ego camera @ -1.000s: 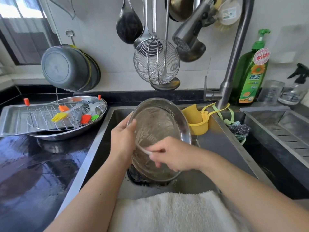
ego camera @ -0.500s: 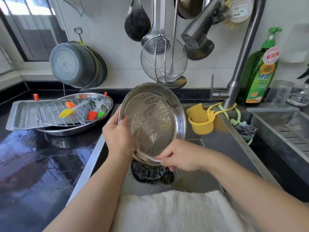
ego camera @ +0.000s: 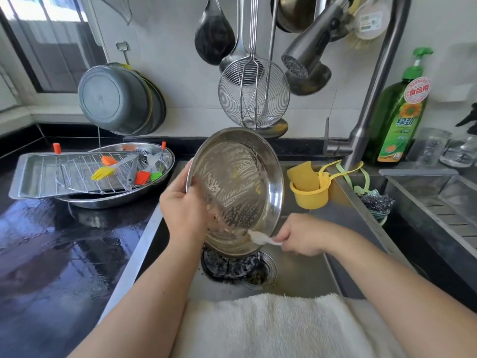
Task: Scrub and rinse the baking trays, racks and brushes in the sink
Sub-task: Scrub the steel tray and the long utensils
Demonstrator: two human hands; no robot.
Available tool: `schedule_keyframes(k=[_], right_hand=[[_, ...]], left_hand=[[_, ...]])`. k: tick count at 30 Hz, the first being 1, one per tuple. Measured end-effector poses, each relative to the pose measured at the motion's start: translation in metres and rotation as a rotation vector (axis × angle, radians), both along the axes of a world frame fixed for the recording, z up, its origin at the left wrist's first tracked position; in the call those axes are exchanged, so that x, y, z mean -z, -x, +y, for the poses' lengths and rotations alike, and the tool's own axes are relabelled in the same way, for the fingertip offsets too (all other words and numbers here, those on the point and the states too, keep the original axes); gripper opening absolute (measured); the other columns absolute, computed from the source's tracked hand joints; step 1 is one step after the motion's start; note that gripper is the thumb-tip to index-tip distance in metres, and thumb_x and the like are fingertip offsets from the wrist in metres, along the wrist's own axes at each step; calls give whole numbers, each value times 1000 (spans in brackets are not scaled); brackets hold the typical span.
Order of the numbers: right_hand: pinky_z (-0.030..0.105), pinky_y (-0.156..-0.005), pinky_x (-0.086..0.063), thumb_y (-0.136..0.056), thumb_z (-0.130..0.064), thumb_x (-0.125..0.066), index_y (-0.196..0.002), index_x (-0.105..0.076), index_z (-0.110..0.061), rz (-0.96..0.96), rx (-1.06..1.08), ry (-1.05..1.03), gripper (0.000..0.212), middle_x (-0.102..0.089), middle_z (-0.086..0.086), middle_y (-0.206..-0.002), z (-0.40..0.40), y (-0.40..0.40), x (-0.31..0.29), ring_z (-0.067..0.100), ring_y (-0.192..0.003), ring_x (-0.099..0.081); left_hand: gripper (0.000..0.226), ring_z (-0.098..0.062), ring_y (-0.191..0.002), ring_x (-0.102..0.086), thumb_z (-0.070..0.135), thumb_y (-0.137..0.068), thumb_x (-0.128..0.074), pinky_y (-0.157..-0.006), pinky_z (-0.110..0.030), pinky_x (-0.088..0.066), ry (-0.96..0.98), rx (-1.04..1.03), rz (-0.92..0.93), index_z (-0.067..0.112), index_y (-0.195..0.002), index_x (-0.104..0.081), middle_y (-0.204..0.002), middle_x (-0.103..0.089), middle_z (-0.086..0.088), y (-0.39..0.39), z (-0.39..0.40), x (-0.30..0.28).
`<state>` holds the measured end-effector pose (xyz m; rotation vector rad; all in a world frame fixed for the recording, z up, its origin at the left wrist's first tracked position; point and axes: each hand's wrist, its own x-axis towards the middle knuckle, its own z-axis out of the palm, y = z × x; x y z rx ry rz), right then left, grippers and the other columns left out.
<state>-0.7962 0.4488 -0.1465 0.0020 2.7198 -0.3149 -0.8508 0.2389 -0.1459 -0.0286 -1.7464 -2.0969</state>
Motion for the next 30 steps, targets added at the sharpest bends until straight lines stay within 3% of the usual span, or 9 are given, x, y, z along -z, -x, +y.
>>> schedule_keyframes(k=[2, 6, 12, 14, 17, 21, 25, 28, 30], right_hand=[[26, -68, -47, -100, -21, -56, -132, -67, -38, 37, 38, -89, 38, -69, -8, -103, 7, 1, 4, 15, -86, -60], [31, -72, -44, -97, -32, -65, -132, -65, -39, -149, -65, 326, 36, -75, -8, -79, -11, -11, -1, 13, -74, -55], [31, -65, -47, -100, -19, -55, -134, -63, -41, 207, 266, -216, 41, -61, -4, -92, 29, 17, 7, 22, -85, -62], [33, -69, -48, -99, -18, -54, -129, -67, -37, 218, 223, -241, 37, -60, -4, -91, 23, 18, 10, 23, -85, -60], [33, -69, -42, -98, -26, -63, -129, -68, -35, -153, -3, 130, 32, -70, -9, -78, -5, 3, 12, 19, -76, -54], [27, -65, -44, -98, -24, -62, -130, -68, -35, -64, 29, -61, 34, -72, -5, -93, 9, 9, 6, 16, -78, -61], [36, -86, -55, -101, -17, -54, -135, -62, -38, 212, 297, -255, 41, -65, 3, -125, 30, 18, 13, 28, -105, -63], [36, -79, -55, -97, -20, -63, -130, -69, -30, -60, 63, -118, 35, -73, -2, -103, 8, 8, 20, 18, -83, -60], [30, -56, -47, -96, -22, -67, -126, -70, -34, -272, 6, 198, 33, -74, -7, -84, -7, -6, 14, 15, -62, -49]], left_hand=[[46, 3, -78, -63, 0, -98, -52, -76, -15, -53, -8, 7, -10, 29, -125, -77, -94, -76, 17, -1, 2, -1], [44, 3, -99, -69, 1, -99, -54, -87, -16, -54, -1, 10, -17, 30, -124, -77, -104, -77, 22, 1, 0, -1], [49, 2, -66, -53, -3, -98, -52, -60, -10, -46, -39, 41, -46, 32, -121, -77, -77, -68, 18, -2, 2, -2], [48, 2, -78, -64, -2, -98, -52, -72, -17, -54, -46, 36, -47, 32, -122, -77, -88, -75, 17, -3, 3, -3], [45, 1, -102, -70, 0, -99, -54, -96, -30, -58, 5, 28, -55, 29, -124, -77, -110, -78, 13, -2, -1, -1], [47, 0, -57, -50, -2, -99, -52, -54, -15, -43, 61, 54, -66, 30, -123, -77, -73, -70, 22, -2, -2, 0], [48, 3, -56, -49, 2, -99, -53, -57, -16, -43, 138, 68, -90, 37, -120, -77, -71, -68, 26, -3, 4, -1], [51, -8, -57, -44, 4, -98, -52, -58, -27, -39, 162, 60, -116, 45, -113, -78, -67, -64, 19, -3, 1, 1], [54, -7, -57, -43, 1, -96, -51, -56, -27, -38, 141, 37, -141, 47, -106, -78, -65, -65, 18, -2, -3, 3]])
